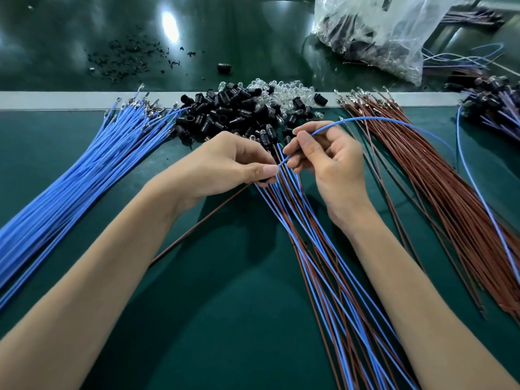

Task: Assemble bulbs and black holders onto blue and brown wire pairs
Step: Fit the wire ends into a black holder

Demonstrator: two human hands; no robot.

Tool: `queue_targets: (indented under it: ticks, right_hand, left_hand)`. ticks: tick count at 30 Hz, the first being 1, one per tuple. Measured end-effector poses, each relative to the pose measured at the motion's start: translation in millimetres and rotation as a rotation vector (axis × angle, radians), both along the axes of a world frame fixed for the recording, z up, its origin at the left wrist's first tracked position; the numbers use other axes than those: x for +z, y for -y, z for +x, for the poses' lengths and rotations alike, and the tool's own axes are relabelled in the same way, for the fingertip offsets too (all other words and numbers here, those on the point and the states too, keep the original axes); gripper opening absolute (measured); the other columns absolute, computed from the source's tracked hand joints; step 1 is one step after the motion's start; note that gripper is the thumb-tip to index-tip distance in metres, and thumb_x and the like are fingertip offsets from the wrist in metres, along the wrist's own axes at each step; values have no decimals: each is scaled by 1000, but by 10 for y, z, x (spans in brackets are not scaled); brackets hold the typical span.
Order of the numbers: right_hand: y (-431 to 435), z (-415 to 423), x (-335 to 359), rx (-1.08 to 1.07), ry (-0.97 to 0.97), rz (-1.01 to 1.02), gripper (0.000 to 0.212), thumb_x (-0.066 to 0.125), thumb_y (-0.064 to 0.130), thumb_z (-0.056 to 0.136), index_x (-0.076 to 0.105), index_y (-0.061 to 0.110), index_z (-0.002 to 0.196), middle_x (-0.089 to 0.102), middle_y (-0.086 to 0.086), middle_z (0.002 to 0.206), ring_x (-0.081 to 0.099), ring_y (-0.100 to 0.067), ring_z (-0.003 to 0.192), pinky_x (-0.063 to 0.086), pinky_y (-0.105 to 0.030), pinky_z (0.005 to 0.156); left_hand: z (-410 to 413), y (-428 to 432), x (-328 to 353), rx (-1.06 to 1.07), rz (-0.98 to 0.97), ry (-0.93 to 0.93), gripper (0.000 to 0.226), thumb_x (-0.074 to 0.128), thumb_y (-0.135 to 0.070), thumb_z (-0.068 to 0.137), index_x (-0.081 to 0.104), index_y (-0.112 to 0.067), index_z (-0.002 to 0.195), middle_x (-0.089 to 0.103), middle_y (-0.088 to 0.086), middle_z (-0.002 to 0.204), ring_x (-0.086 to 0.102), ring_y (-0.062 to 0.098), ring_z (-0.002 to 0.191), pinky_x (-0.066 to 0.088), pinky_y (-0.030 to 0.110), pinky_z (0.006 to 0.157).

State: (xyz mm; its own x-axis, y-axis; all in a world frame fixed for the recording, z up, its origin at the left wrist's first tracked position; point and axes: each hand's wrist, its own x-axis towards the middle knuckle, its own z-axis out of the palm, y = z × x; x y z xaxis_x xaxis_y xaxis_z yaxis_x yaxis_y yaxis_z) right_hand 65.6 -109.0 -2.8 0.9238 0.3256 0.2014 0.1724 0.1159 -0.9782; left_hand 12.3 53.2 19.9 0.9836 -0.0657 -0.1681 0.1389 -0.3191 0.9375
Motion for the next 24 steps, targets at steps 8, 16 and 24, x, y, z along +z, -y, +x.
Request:
queue_targets:
  ticks: [8,16,24]
  right_hand:
    - [-8,-13,-9,4,-17,-16,18,49,-2,96,58,12,89,67,3,65,60,-7,53,49,-18,55]
    - [-18,-5,-27,-29,-27,-25,19,47,0,98,58,14,89,64,6,65,57,-6,54,47,-18,55]
    - [-11,-17,-27,22,-26,-29,20,48,2,98,59,15,89,65,7,65,56,-4,53,48,-17,55]
  left_hand:
    - [10,13,-18,12,16,-15,7,67,-13,86,72,-8,86,74,7,83,67,9,75,52,14,73]
    - [6,-8,0,-3,-26,2,8,66,-15,87,73,-11,86,74,1,79,67,7,77,53,16,73]
    - [7,34,-41,-21,11,2,9,66,-10,87,72,-4,90,73,6,82,65,7,77,52,16,77]
